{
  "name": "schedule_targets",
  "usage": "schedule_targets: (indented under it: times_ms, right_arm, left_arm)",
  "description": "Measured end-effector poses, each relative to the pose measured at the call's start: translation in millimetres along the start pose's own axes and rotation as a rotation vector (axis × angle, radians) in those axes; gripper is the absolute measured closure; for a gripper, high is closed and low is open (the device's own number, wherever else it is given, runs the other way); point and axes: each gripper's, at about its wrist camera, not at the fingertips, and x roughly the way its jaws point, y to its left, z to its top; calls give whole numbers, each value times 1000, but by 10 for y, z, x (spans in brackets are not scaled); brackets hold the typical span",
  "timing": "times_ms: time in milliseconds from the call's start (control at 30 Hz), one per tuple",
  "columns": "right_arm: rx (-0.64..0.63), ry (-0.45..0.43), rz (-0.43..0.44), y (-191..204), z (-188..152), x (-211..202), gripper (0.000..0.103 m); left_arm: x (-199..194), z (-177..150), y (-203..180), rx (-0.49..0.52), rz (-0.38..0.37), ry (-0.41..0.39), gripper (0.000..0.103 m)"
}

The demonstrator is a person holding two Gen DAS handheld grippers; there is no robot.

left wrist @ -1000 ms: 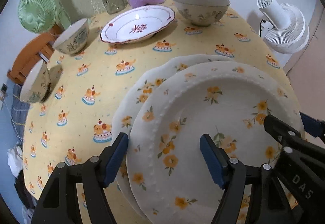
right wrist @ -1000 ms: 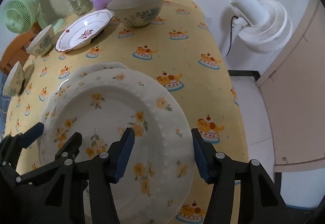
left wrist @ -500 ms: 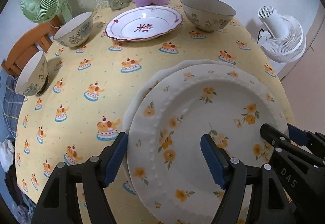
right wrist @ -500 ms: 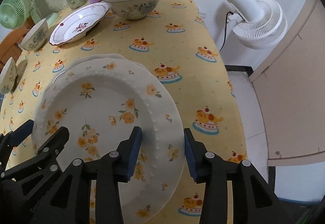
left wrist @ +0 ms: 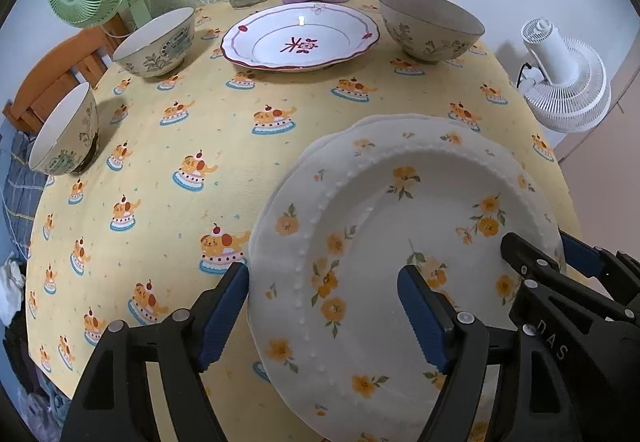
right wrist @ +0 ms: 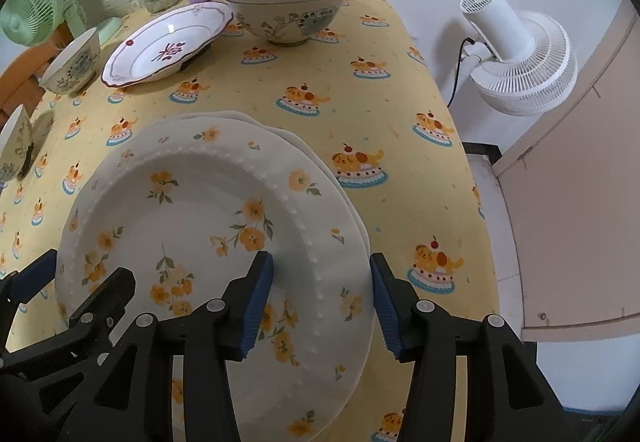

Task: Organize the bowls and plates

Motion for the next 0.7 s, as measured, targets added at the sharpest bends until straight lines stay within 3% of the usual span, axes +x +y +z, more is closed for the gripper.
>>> schedule_targets:
  times_ms: [100, 267, 333, 700]
  right_arm:
    - [57, 1, 46, -91, 15, -31, 50]
    - [34, -44, 43, -43, 46, -198, 50]
    - [30, -56, 80, -13, 58, -281, 50]
    - [69, -116, 140, 387, 57, -652, 45]
  left_arm:
    - [-36, 13, 17, 1, -1, -10, 24]
    - [-120, 26, 124, -31, 3, -27, 24]
    - [-167, 26, 170, -42, 2, -35, 24]
    - [-522, 99, 576, -4, -51, -129, 18]
